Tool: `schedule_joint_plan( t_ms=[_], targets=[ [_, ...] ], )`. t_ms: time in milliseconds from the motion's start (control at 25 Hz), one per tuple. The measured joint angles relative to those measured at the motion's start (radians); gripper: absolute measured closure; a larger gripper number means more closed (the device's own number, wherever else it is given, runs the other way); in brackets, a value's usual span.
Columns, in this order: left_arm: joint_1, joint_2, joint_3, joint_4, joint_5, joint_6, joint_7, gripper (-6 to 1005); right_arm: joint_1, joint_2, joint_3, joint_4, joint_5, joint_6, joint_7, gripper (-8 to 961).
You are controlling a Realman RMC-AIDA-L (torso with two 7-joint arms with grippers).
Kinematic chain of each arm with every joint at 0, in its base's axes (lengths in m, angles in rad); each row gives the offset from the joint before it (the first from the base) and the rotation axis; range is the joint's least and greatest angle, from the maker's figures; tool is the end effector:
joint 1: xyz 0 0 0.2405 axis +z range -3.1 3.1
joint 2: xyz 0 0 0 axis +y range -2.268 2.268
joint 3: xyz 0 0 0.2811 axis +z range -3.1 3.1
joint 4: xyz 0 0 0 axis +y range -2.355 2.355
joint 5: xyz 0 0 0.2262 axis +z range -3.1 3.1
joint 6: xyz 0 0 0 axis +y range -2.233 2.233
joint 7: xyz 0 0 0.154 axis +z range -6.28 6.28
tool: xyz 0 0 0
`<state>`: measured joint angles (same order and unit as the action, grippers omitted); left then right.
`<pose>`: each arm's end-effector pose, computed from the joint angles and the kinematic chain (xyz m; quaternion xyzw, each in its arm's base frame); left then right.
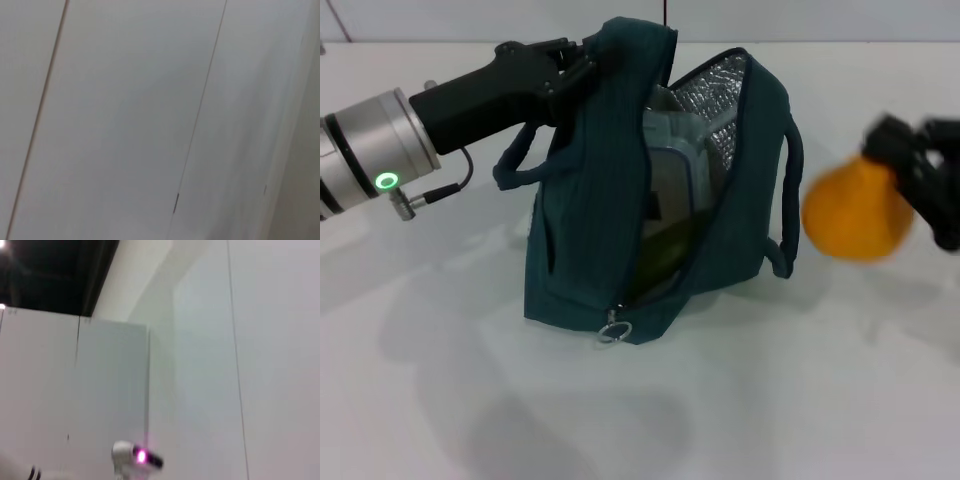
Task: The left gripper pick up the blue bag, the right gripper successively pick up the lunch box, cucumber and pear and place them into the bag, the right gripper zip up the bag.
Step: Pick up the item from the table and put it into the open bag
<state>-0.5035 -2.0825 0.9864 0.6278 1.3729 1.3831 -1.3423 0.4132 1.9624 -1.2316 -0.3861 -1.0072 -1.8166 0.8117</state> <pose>-0.2375 0.3898 -0.0139 -0.8666 -0.2107 -0.4047 0.2018 0.2640 0.3109 0.0125 -0.8469 0.0089 0.4966 0.1899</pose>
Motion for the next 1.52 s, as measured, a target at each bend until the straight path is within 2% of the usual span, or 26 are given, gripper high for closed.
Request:
schedule_joint_plan(
  t_ms=[120, 280, 480, 600, 800, 1040, 1520],
  targets=[
    [-0.004, -0.002, 0.004, 0.000, 0.002, 0.000, 0.000, 852, 0.056, 0.029, -0.005, -0.050, -0.020, 0.036, 0.060, 914],
    [-0.008, -0.002, 0.006, 0.001, 0.002, 0.007, 0.000, 851, 0.182, 0.055, -0.025, -0.064, -0.058, 0.085, 0.125, 913],
    [-0.019, -0.004, 0.008, -0.005, 0.004, 0.009, 0.001, 848, 0.282, 0.063, -0.071, -0.065, -0.050, 0.169, 0.182, 914],
    [-0.019, -0.004, 0.008, -0.006, 0.005, 0.010, 0.002, 847, 0.304, 0.064, -0.109, -0.074, -0.041, 0.228, 0.183, 912],
    [-0.020, -0.006, 0.011, -0.008, 0.004, 0.010, 0.009, 845, 0.315, 0.064, -0.183, -0.079, -0.038, 0.358, 0.186, 902],
    [-0.022, -0.007, 0.020, -0.009, -0.001, 0.010, 0.017, 842, 0.311, 0.065, -0.278, -0.078, -0.038, 0.426, 0.186, 891],
    [-0.018, -0.005, 0.020, -0.011, -0.001, 0.002, 0.017, 837, 0.252, 0.061, -0.277, -0.118, -0.001, 0.399, 0.236, 868]
  ],
)
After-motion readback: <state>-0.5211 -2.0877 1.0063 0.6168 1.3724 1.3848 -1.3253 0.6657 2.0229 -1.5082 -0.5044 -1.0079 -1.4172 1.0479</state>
